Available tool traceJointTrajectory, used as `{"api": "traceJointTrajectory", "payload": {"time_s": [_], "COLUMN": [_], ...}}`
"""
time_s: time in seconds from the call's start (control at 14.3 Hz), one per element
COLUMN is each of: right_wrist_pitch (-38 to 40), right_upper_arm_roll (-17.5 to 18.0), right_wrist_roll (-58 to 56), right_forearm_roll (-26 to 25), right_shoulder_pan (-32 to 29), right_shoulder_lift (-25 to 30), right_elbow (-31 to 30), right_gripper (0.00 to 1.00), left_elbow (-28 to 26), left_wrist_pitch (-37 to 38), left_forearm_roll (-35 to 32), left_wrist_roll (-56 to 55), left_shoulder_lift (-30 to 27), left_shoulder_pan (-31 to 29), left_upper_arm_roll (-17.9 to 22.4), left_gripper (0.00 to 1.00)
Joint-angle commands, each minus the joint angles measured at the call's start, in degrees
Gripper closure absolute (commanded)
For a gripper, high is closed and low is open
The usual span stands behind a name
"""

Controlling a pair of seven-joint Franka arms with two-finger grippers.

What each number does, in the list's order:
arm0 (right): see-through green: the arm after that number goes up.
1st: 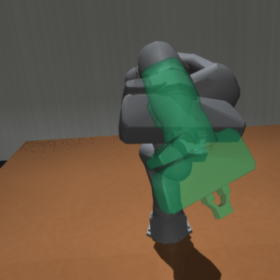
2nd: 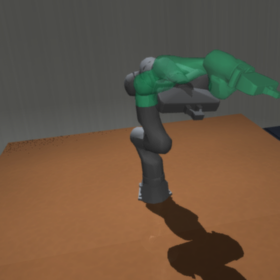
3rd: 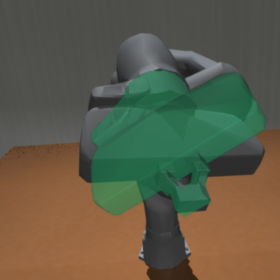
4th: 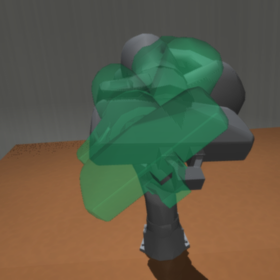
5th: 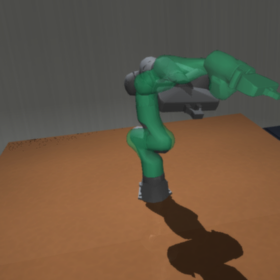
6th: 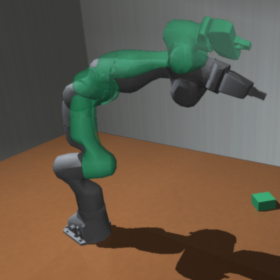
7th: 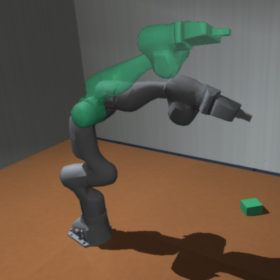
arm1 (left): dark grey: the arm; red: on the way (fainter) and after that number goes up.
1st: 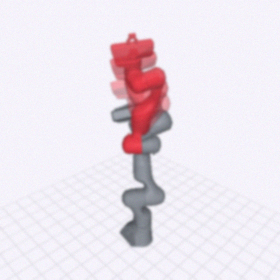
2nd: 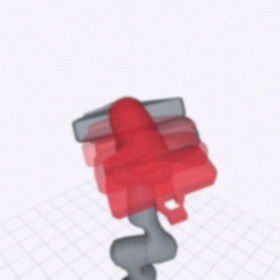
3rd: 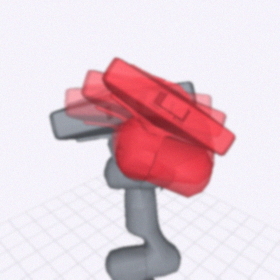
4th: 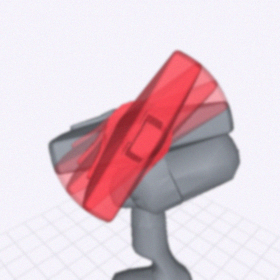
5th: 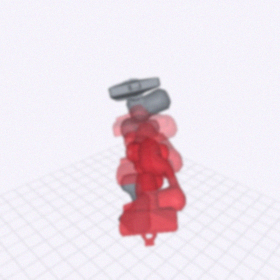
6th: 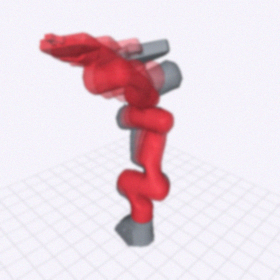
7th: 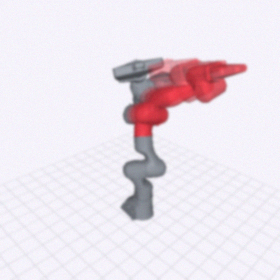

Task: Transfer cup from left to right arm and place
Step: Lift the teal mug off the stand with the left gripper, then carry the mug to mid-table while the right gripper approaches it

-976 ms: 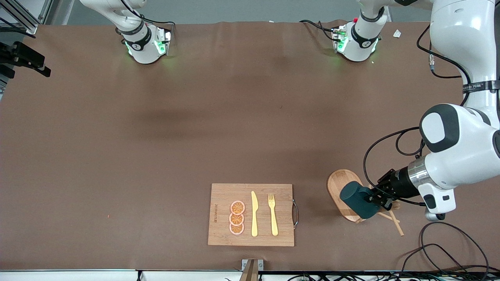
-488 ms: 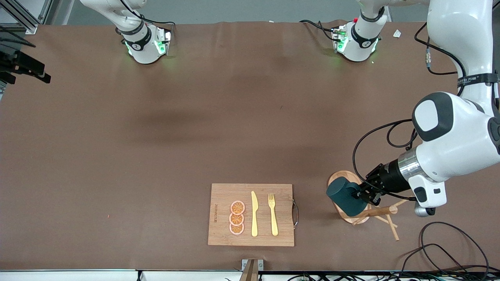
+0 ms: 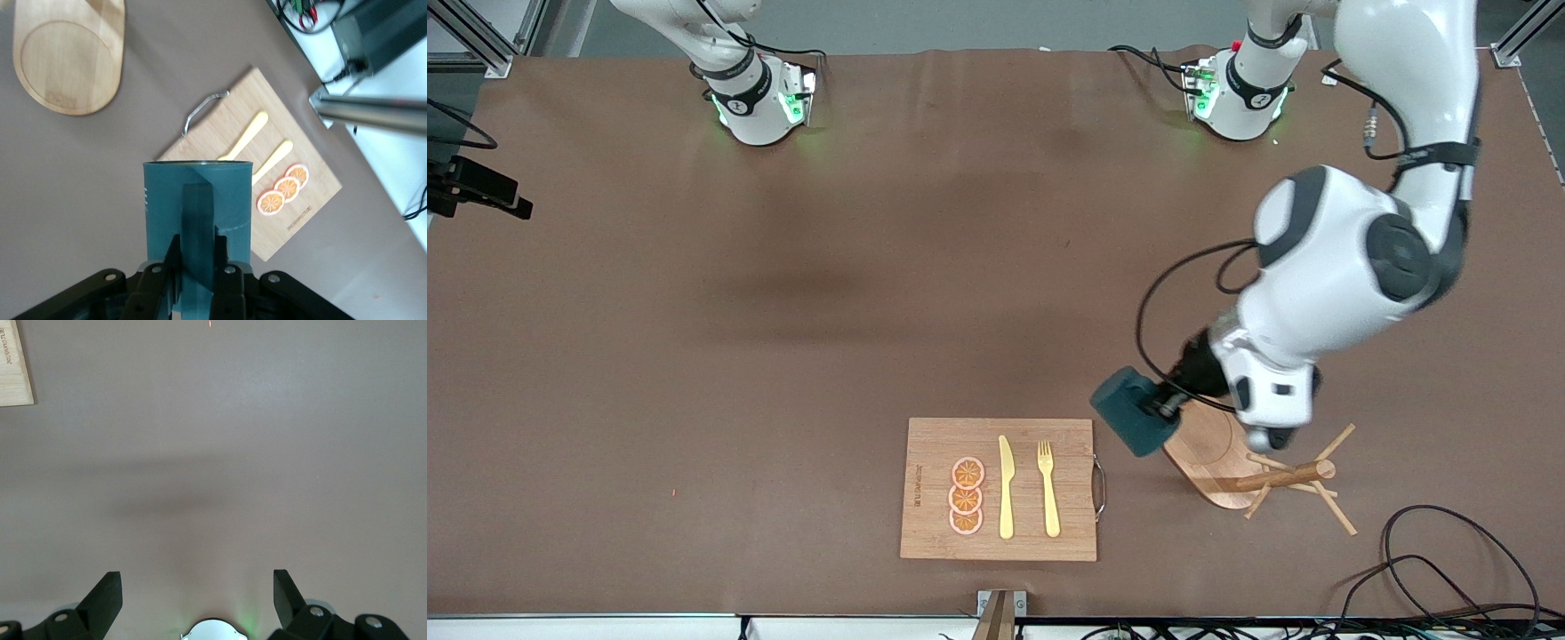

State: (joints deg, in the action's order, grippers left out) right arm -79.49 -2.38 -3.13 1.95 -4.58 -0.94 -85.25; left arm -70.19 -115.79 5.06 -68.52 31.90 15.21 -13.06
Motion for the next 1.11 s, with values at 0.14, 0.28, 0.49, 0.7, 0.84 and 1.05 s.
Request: {"api": "traceJointTrajectory", "payload": {"time_s": [0.14,0.28,0.49,0.7,0.84,1.05], "right_wrist_pitch": [-1.63,-2.24,-3.83,-3.74,-3.74,-3.74], "right_upper_arm_roll": [0.53,0.53,0.53,0.53,0.53,0.62], "right_wrist_roll": [-0.47,-0.47,-0.47,-0.21,0.05,0.14], "right_forearm_roll": [-1.16,-1.07,-0.63,-0.45,-0.45,-0.36], "right_shoulder_pan": [-0.86,-1.13,-0.95,-0.87,-0.69,-0.69], "right_shoulder_lift": [-6.77,-8.46,-8.46,-8.38,-8.38,-8.38], "right_elbow": [0.61,0.61,0.44,0.26,0.26,0.26], "right_gripper": [0.00,0.00,0.00,0.00,0.00,0.00], "left_elbow": [-0.03,-0.12,-0.12,0.05,0.14,0.14], "left_wrist_pitch": [-4.35,-4.79,-8.64,-9.19,-9.89,-10.86], "left_forearm_roll": [-14.15,-22.77,-33.76,-47.82,-51.88,-59.44], "left_wrist_roll": [-6.17,-9.07,-13.20,-16.10,-19.09,-25.93], "left_shoulder_lift": [2.46,3.43,7.20,10.98,13.26,17.13], "left_shoulder_pan": [10.69,14.30,20.80,29.84,36.87,47.69], "left_upper_arm_roll": [1.19,1.10,1.37,6.09,12.06,21.12], "left_gripper": [0.91,0.91,0.91,0.92,0.92,0.92]}}
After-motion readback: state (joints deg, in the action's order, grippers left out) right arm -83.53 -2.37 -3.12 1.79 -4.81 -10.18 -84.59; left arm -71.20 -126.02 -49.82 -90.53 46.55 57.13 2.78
